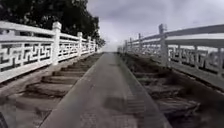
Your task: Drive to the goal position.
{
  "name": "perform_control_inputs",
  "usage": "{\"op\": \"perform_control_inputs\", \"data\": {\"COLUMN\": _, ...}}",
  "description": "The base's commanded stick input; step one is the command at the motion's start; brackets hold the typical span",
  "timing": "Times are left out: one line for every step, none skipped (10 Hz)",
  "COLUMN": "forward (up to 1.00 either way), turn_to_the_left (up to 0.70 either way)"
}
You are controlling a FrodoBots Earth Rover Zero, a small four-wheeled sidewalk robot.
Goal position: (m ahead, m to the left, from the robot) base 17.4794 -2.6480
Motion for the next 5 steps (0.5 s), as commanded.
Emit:
{"op": "perform_control_inputs", "data": {"forward": 0.7, "turn_to_the_left": 0.0}}
{"op": "perform_control_inputs", "data": {"forward": 0.7, "turn_to_the_left": 0.0}}
{"op": "perform_control_inputs", "data": {"forward": 0.7, "turn_to_the_left": 0.0}}
{"op": "perform_control_inputs", "data": {"forward": 0.7, "turn_to_the_left": 0.0}}
{"op": "perform_control_inputs", "data": {"forward": 0.7, "turn_to_the_left": 0.05}}
